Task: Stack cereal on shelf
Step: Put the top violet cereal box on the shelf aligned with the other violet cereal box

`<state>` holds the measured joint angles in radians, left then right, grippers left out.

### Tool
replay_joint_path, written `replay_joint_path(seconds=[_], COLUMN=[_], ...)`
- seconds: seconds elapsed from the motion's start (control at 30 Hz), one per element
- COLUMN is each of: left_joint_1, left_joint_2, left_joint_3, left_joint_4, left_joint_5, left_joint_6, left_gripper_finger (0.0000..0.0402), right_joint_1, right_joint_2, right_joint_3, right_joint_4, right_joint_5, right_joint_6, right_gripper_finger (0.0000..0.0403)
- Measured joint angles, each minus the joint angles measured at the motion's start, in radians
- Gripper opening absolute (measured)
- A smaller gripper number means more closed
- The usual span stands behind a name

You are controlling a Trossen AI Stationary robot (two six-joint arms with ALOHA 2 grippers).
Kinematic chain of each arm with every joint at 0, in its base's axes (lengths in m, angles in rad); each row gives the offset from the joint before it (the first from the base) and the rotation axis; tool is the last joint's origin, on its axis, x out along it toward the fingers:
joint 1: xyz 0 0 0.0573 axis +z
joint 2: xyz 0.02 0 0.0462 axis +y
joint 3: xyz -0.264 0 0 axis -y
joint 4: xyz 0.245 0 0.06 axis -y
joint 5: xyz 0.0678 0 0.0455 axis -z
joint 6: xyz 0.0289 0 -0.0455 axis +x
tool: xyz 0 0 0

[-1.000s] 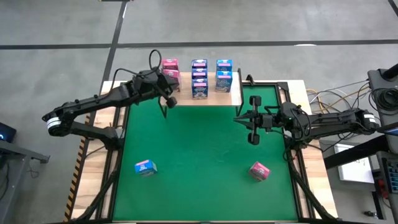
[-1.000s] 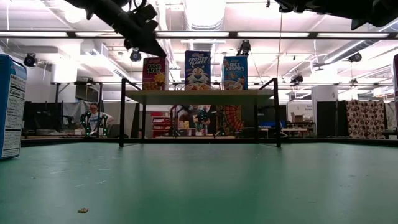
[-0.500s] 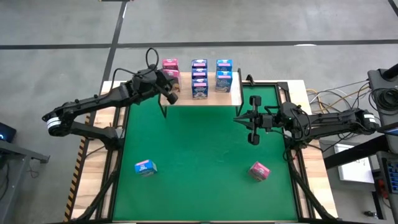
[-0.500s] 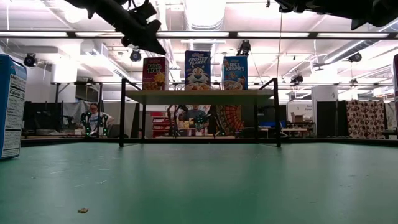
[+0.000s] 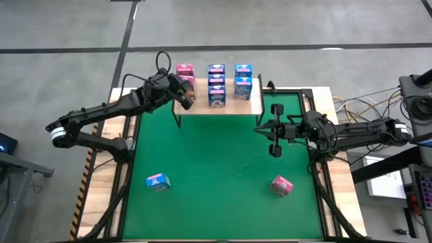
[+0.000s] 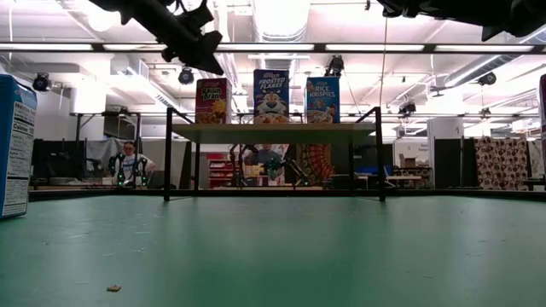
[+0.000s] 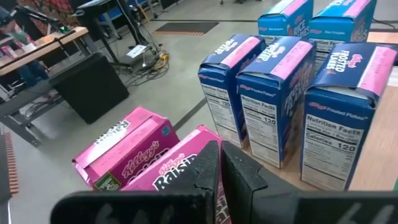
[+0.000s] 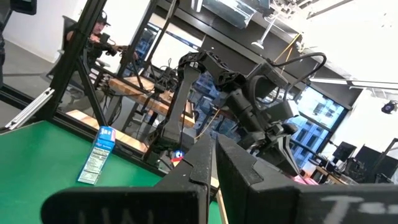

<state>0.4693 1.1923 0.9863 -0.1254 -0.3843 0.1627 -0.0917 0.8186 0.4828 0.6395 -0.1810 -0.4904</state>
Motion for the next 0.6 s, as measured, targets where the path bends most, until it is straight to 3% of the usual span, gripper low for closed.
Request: replay_joint_path(seconds=[0.37, 0.6], left_joint_1=[0.000, 0.000], left_joint_2=[0.000, -0.069], left_joint_3=[0.000, 0.058], left_joint_4=[-0.002, -0.067], left_joint_5=[-0.002, 0.000], left_joint_6=[-0.066, 0.097], left_gripper_finger=[0.0000, 0.0000], right_joint_1=[0.000, 0.000], right_joint_2=[0.000, 0.000], right_joint_3=[0.000, 0.018], right_joint_4=[0.000, -0.031], right_joint_5=[0.000, 0.060], right_joint_6=[0.000, 0.071], right_gripper_finger=[0.0012, 0.0012])
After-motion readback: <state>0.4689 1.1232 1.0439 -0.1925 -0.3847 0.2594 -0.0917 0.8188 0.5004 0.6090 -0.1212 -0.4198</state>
